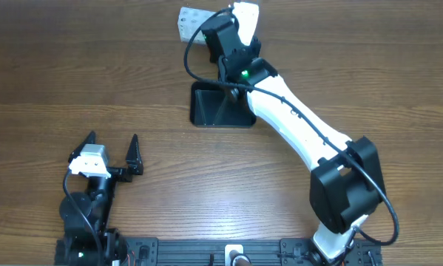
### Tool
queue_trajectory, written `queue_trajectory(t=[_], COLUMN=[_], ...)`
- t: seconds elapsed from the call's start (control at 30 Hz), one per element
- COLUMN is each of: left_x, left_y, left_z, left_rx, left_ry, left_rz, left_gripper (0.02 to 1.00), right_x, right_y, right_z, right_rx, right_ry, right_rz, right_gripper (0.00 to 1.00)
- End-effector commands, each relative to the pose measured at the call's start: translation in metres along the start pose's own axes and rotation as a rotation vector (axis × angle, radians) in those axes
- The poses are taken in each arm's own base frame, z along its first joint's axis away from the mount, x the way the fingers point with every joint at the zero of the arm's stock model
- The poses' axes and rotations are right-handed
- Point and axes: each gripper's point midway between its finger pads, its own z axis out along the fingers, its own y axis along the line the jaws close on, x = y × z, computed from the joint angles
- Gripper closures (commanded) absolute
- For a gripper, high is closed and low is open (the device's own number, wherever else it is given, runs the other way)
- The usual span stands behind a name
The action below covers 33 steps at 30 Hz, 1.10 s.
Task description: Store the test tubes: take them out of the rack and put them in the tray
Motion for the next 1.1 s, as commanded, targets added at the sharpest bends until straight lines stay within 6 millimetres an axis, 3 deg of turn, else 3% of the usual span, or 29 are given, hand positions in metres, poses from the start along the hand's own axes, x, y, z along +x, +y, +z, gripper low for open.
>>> queue_trajectory(t=[0.03,0.37,0.7,0.87,0.93,1.1], left_x=[0.001,0.001,0.001,0.001,0.001,0.001], left_y=[0.000,0.000,0.000,0.000,0.000,0.000], left_z=[0.000,0.000,0.000,0.000,0.000,0.000], left_rx=[0.000,0.000,0.000,0.001,0.000,0.000], left_ry=[0.000,0.000,0.000,0.000,0.000,0.000], left_rz=[0.011,0.011,0.011,0.011,0.011,0.011], left_gripper=[0.020,0.018,0.018,0.018,0.018,0.020], right_x=[0.034,0.096,0.118,0.123,0.124,0.124], right_y=[-0.005,-0.016,-0.030,-0.034,-0.035,-0.035], right_z=[-0.001,0.005,0.007,0.008,0.008,0.009], right_rx=[0.004,0.024,0.055,0.065,0.067,0.067], right_ry=[0.063,0.138,0.177,0.187,0.189,0.188], right_rz=[0.086,0.037,0.040,0.035,0.032,0.033], right_gripper=[0.989,0.987,0.985,0.798,0.663,0.542])
